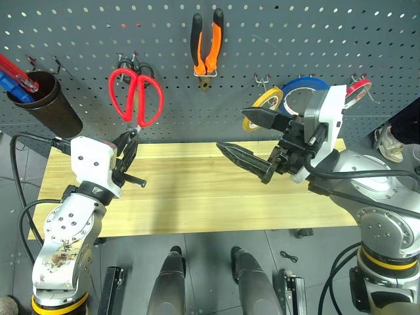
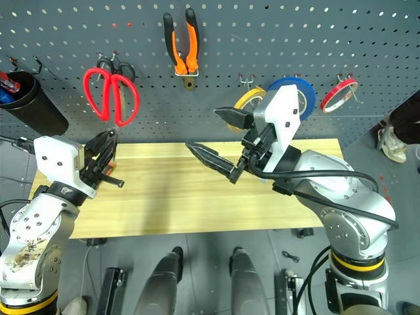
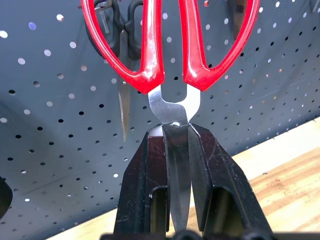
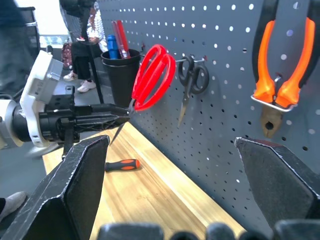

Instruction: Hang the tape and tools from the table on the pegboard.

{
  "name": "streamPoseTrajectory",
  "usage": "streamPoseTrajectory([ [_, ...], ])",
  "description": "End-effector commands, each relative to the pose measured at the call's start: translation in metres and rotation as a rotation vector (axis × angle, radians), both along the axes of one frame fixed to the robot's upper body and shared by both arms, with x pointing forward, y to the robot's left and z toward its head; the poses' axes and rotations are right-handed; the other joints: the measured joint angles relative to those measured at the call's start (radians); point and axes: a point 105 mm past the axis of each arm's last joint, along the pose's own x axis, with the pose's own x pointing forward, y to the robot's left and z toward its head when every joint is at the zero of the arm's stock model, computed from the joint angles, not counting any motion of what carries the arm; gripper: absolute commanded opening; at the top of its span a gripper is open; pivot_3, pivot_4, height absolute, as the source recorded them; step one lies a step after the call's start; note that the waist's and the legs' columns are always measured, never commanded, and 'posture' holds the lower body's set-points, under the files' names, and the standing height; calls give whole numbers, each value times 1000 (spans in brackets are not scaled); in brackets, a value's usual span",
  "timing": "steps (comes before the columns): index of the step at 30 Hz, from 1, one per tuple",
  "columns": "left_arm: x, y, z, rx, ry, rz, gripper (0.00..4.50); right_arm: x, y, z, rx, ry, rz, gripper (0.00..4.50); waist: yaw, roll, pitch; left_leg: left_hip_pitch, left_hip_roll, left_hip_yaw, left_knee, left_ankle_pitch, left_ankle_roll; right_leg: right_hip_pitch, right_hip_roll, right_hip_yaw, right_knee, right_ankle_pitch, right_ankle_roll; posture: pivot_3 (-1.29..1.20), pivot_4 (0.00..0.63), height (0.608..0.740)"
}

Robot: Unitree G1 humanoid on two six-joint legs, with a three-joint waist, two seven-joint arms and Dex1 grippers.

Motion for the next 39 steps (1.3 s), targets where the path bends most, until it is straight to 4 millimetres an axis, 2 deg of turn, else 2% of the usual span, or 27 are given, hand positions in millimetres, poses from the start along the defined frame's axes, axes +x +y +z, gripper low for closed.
streamPoseTrajectory([
  [1, 0, -1, 5, 48, -29, 3, 113, -9, 2, 12, 9, -74, 21, 4500, 0, 0, 0, 0, 0, 0, 0, 0, 0, 0, 0, 0, 0, 0, 0, 97, 352, 740],
  [14, 30, 2, 7, 68, -42, 74, 113, -5, 5, 13, 10, -89, 21, 4500, 0, 0, 0, 0, 0, 0, 1, 0, 1, 0, 0, 0, 0, 1, 0, 90, 352, 740],
  [16, 35, 2, 5, 74, -38, 79, 1147, -3, 6, 13, 12, -95, 21, 4500, 0, 0, 0, 0, 0, 0, 1, 1, 1, 0, 0, 0, 0, 1, 0, 90, 352, 740],
  [24, 33, 2, -1, 90, -22, 53, 4473, -1, 8, 12, 7, -103, 23, 4500, 0, 0, 0, 0, 0, 0, 1, 1, 1, 0, 0, 0, 0, 1, 0, 89, 355, 740],
  [28, 25, 6, -12, 108, 19, 47, 4473, -2, 10, 13, 2, -122, 40, 4500, -2, 0, 0, 0, 0, 0, 1, 1, 1, 0, 0, 0, 0, 1, 0, 94, 353, 740],
  [35, 1, 29, -59, 147, 207, 63, 4473, -8, 20, 23, 41, -181, 133, 4500, 0, 0, 0, 0, 0, 0, 1, 1, 1, 0, 0, 0, 1, 1, 0, 107, 352, 740],
  [39, -8, 49, -82, 150, 330, 100, 4473, -7, 27, 18, 29, -187, 164, 4500, 1, 0, 0, 0, 0, 0, 1, 1, 1, 0, 0, 0, 0, 1, 0, 120, 351, 740],
])
